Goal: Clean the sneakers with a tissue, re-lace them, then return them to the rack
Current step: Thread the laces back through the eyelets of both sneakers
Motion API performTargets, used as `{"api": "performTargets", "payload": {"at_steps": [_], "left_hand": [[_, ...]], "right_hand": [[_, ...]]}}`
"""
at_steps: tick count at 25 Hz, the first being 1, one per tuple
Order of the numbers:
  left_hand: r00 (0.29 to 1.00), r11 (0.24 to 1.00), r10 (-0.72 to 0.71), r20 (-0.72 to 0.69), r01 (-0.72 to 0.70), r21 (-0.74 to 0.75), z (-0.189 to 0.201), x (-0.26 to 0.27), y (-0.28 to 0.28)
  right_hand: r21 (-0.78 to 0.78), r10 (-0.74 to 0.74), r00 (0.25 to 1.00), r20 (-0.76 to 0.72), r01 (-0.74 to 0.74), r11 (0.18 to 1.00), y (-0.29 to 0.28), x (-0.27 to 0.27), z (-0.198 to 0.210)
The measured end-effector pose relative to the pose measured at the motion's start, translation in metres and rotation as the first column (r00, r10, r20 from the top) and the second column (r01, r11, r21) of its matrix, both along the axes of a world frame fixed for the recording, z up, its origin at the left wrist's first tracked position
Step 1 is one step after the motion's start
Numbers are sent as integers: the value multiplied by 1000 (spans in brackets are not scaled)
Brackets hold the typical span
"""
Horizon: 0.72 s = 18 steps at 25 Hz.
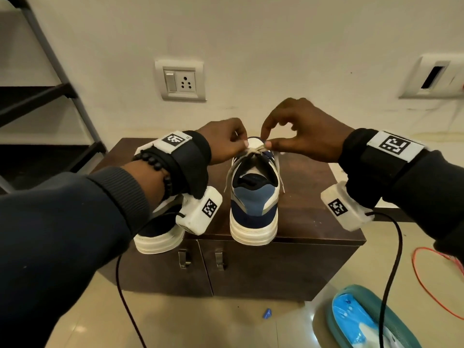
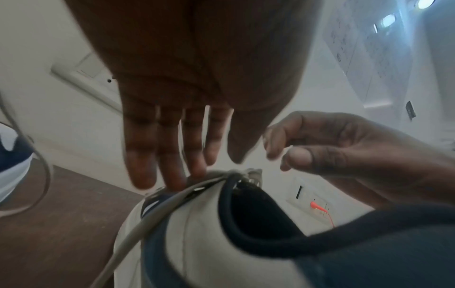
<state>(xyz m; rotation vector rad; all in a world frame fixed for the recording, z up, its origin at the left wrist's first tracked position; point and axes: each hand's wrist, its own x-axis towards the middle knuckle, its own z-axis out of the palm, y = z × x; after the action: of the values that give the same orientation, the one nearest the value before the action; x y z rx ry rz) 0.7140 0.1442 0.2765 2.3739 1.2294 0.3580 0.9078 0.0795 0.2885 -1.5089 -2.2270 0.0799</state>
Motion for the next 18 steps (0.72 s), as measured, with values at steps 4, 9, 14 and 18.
{"api": "performTargets", "payload": {"at_steps": [4, 9, 14, 18], "left_hand": [[997, 931, -61, -47, 40, -362, 0, -5, -16], [993, 917, -107, -50, 79, -391, 1, -8, -20], [996, 914, -83, -39, 61, -400, -4, -8, -20], [947, 989, -147, -285, 141, -42, -17, 0, -15]], "right_hand": [[-163, 173, 919, 355, -121, 979, -8, -35, -4], [22, -1, 630, 776, -26, 999, -1, -59, -13], [-54, 76, 607, 791, -54, 997, -4, -72, -12], [-125, 40, 851, 523, 31, 992, 3, -44, -13]]}}
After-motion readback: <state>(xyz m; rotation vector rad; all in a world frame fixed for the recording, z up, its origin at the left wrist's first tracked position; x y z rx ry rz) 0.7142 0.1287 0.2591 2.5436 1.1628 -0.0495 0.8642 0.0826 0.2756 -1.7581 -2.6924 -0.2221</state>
